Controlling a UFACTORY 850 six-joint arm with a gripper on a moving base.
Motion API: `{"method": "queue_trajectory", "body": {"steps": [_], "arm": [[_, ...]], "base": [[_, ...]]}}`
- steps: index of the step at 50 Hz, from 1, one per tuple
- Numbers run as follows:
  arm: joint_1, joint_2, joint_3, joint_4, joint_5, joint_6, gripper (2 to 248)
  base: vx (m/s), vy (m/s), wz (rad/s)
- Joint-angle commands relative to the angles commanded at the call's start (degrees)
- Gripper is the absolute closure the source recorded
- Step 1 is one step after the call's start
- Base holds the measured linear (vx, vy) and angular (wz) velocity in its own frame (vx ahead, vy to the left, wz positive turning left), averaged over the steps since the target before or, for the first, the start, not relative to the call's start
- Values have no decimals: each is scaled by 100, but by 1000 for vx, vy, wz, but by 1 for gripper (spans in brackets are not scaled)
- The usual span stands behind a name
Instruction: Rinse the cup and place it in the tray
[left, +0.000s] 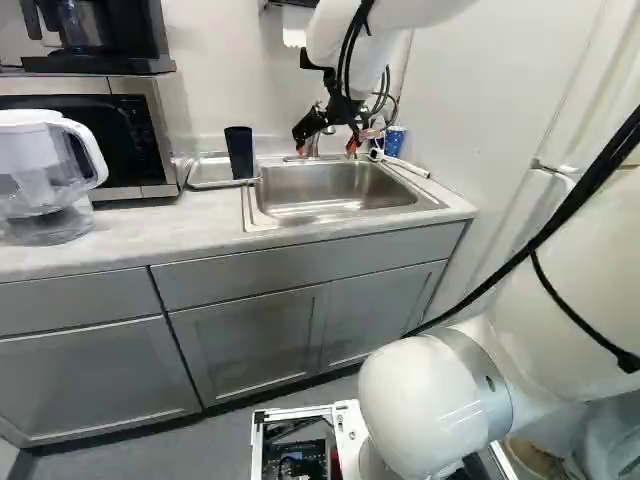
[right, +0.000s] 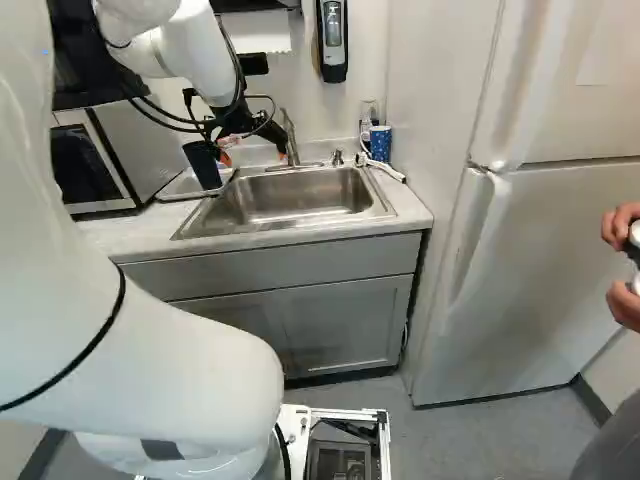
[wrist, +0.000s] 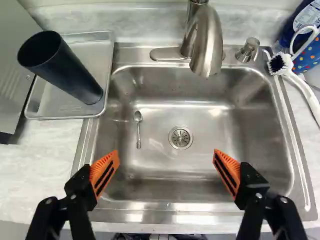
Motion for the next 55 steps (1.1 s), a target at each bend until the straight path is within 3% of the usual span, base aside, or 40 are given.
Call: {"method": "queue_trajectory", "body": {"steps": [55], "arm": [[0,0,0,0,0,0,3]], "base": [[-20,0,4]]}}
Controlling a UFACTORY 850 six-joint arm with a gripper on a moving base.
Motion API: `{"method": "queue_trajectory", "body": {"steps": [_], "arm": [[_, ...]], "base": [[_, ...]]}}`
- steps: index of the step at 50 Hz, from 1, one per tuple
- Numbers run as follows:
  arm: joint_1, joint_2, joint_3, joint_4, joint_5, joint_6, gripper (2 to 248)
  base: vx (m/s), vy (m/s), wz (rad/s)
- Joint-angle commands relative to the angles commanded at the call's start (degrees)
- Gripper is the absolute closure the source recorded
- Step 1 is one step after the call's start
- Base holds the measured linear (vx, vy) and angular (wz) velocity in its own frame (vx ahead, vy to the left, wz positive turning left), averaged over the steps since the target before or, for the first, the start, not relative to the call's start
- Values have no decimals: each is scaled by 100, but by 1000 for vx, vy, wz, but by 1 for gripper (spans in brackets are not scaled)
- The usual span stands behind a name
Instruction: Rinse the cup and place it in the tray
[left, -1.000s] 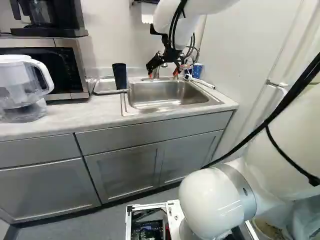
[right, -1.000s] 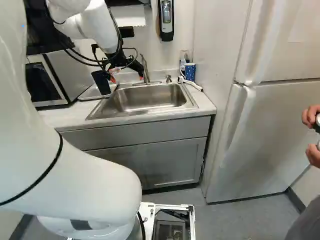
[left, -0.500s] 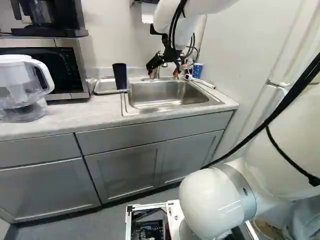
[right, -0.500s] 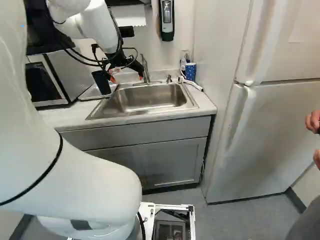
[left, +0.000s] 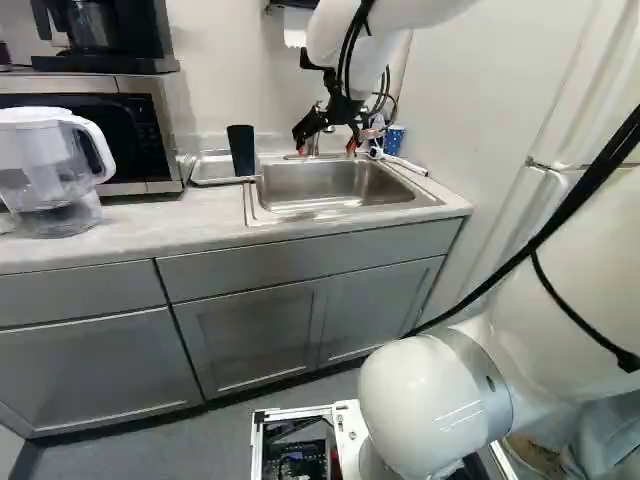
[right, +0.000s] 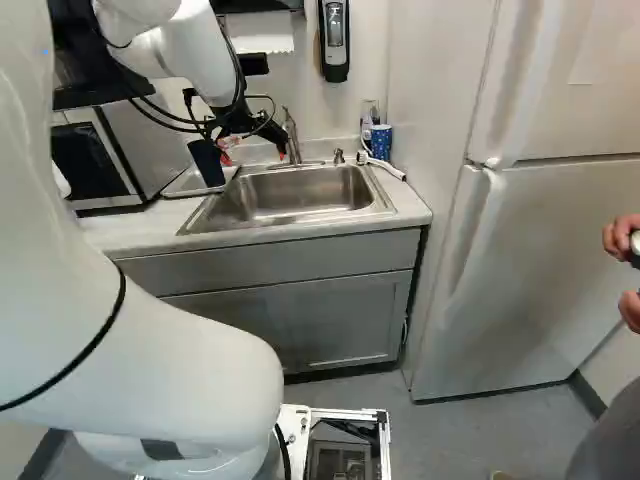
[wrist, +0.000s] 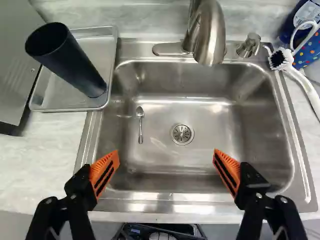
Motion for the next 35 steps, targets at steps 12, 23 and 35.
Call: {"method": "queue_trajectory", "body": {"steps": [12,23,35], "arm": [[0,0,0,0,0,0,3],[0,0,0,0,0,0,3],[0,0,0,0,0,0,3]], "base": [[-99,-2,9],[-101,-1,8],[-105,-2,7]]}}
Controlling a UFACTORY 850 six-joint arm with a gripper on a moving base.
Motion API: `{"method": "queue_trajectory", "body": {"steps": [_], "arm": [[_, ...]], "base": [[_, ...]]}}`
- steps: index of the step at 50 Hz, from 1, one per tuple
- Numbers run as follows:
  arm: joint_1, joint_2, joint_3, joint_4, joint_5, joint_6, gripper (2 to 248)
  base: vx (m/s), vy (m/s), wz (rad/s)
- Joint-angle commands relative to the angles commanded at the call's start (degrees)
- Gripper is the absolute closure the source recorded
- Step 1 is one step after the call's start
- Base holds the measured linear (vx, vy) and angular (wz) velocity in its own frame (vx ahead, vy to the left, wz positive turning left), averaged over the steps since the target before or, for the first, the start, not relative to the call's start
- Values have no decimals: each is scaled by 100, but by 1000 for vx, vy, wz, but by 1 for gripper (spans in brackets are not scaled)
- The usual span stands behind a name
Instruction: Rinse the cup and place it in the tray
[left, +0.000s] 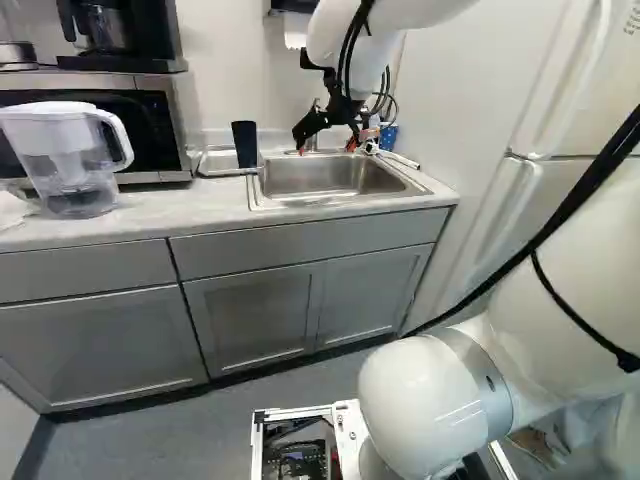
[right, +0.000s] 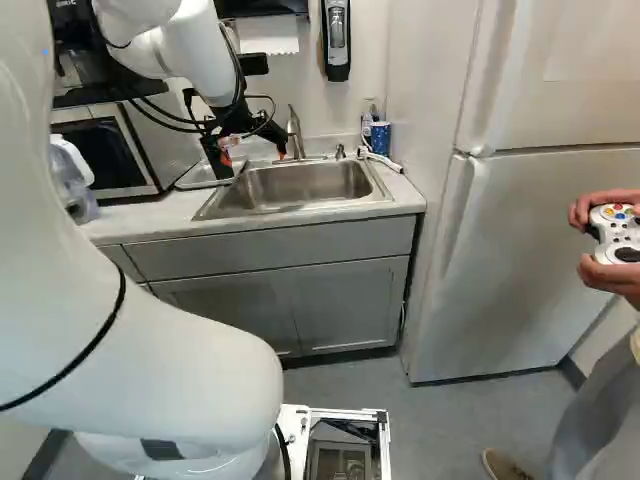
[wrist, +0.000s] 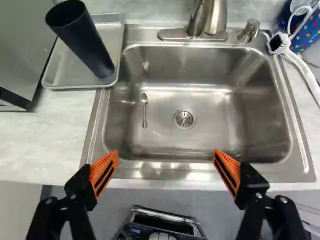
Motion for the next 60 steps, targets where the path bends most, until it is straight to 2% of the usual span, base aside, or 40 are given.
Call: {"method": "queue_trajectory", "body": {"steps": [13,60], "arm": [[0,0,0,0,0,0,3],[0,0,0,0,0,0,3]], "base": [[-111,2,43],[-105,28,153]]}}
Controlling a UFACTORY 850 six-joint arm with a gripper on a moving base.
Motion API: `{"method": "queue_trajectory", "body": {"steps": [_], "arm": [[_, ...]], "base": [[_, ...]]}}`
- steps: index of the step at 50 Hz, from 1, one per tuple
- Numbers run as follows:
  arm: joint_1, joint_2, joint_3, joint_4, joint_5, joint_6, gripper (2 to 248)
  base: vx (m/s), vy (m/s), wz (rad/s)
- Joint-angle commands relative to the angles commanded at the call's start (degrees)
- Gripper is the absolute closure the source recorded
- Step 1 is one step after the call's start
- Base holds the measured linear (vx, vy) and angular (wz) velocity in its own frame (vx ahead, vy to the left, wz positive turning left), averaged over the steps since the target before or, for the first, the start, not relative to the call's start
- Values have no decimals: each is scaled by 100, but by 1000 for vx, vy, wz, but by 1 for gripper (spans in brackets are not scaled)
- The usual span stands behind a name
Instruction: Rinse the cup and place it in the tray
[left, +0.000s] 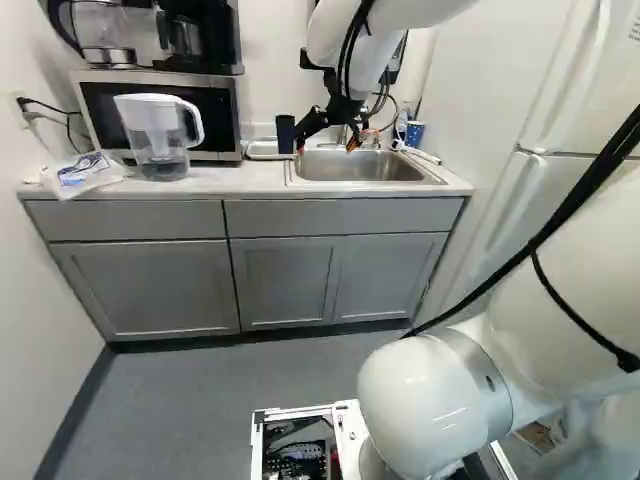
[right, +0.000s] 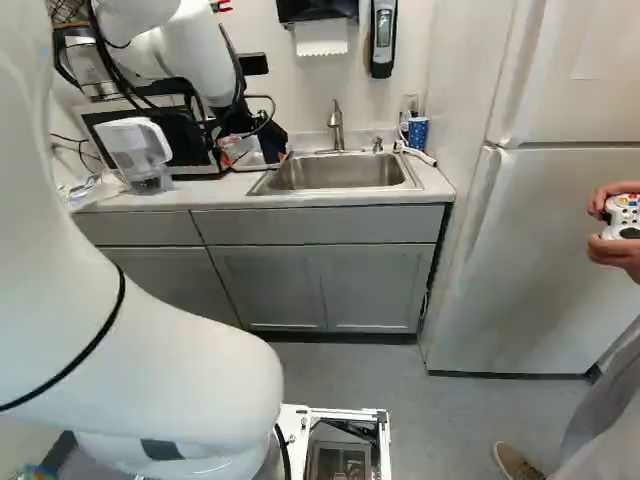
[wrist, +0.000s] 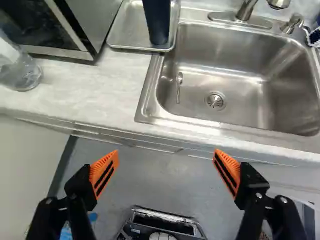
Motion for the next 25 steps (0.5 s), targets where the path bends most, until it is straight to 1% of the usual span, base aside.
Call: {"method": "queue_trajectory", "body": {"steps": [25], "arm": [[0,0,0,0,0,0,3]], "base": [[-91,4,22]]}}
